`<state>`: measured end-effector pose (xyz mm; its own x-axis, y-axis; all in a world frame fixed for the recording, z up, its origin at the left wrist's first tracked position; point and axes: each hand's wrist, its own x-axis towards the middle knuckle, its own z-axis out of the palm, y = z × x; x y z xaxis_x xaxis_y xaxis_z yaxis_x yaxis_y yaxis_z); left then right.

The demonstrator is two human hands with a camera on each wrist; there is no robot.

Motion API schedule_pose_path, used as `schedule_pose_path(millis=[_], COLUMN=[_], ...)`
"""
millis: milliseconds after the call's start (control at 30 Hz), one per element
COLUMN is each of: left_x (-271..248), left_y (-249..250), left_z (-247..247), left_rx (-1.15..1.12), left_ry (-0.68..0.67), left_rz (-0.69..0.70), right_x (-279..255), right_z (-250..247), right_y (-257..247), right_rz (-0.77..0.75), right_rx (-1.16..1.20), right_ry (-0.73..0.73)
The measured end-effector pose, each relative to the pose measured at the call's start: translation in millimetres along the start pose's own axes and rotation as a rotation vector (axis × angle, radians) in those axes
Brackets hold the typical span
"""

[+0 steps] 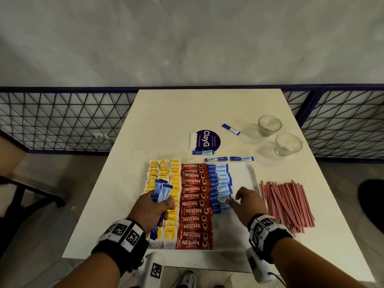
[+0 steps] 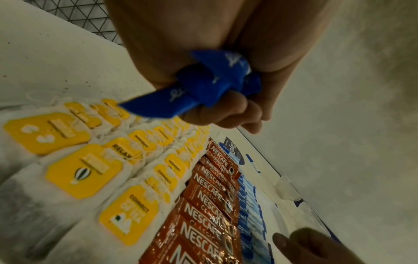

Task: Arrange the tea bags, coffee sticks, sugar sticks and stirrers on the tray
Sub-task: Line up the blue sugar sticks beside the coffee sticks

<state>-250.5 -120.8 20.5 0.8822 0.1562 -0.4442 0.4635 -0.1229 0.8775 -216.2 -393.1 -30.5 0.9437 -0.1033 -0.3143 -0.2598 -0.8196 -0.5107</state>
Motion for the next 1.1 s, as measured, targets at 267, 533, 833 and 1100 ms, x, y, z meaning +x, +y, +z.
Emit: schedule_pose_path(millis=[267, 533, 833, 1100], left_x=[-1.0, 1.8, 1.8, -4.0], left_y=[0.7, -0.3, 11.7, 32.2], left_z=[-7.3, -13.8, 2.3, 32.9], left_rx=[0.000, -0.014, 0.129, 0.232], left_ry=[-0.003, 0.004, -0.198, -0.283], left_rz=[-0.012, -0.022, 0.004, 0.078], right_x=[12.7, 20.5, -2.8, -14.6], right_z=[2.3, 15.2, -19.3, -37.5], right_y=[-28.2, -25.1, -91.2, -98.8], right_rz=[-0.537, -0.480, -0.458, -0.395], right_rx=[-0.478, -0.542, 0.124, 0.292], right_ry=[-0.173, -0.135, -0.166, -0.234])
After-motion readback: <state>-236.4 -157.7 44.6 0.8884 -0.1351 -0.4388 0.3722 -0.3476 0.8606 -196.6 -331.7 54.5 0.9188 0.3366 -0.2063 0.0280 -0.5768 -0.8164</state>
